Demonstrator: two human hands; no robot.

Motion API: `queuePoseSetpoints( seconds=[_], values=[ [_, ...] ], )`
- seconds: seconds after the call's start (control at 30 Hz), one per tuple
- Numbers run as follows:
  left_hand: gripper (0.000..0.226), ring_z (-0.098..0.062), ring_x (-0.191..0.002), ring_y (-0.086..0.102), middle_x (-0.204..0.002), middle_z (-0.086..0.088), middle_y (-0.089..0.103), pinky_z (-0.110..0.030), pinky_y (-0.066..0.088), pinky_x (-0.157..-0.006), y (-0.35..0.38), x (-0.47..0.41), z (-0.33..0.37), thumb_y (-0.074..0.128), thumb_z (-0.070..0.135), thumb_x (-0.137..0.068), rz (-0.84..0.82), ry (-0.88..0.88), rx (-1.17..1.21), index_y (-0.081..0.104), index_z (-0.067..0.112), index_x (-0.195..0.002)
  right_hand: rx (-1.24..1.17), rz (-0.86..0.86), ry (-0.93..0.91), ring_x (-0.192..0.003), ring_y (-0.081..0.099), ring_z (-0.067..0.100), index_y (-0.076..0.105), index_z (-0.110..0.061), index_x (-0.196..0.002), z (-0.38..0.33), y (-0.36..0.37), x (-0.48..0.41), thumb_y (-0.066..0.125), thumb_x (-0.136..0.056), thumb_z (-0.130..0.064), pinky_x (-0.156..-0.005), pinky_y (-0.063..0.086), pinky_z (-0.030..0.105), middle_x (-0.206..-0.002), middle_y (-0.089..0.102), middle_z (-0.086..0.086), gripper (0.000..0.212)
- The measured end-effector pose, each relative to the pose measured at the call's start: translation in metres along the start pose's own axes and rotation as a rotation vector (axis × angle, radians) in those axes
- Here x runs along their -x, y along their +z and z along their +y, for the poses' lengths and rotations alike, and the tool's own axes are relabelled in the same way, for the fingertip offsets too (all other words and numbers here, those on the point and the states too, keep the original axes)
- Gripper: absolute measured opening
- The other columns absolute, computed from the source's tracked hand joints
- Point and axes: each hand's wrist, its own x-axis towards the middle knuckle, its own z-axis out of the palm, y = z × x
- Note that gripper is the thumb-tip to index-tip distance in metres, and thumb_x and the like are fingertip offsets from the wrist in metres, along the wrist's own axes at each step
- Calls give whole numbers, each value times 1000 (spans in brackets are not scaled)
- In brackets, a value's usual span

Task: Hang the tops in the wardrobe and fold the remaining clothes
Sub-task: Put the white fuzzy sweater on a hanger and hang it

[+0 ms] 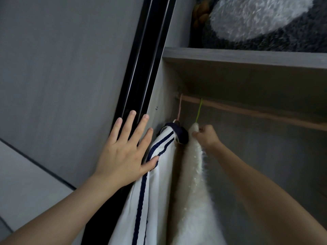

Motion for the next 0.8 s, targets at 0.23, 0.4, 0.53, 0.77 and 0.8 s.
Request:
queuePoseSetpoints(
  seconds=[0.23,0.4,0.53,0.77,0.8],
  values=[
    [65,-42,-134,34,-144,-19,41,-51,15,-111,-1,3,2,32,54,-89,-47,-6,-22,60,5,-122,9,14,124,-83,57,26,57,3,-92,-17,42,4,53,-91,-19,-72,44,32,-84,54,13,23],
    [66,-43,-133,32,-144,-20,40,-52,15,-111,1,3,3,30,53,-89,-51,2,-13,60,3,-120,132,-99,110,-79,60,29,49,-8,-70,-10,34,21,35,-96,-52,-79,49,36,-70,57,10,53],
    [66,-42,-133,31,-144,-20,40,-52,14,-111,6,-1,0,29,52,-90,-50,1,-24,61,3,-119,223,-134,46,-107,57,33,56,-9,-115,4,19,36,27,-95,-58,-79,38,32,-113,62,16,60],
    [66,-42,-133,32,-144,-20,40,-53,13,-110,-9,4,3,29,51,-88,-96,3,28,61,2,-119,462,-106,36,-118,52,32,52,-10,-126,35,-59,77,40,-95,-49,-96,43,40,-127,55,16,51],
    [65,-41,-133,34,-143,-20,41,-53,14,-110,-8,1,0,30,51,-88,-106,4,32,62,2,-118,488,-104,27,-118,52,32,53,-9,-126,37,-69,75,41,-95,-48,-96,43,39,-127,56,17,51]
  ],
)
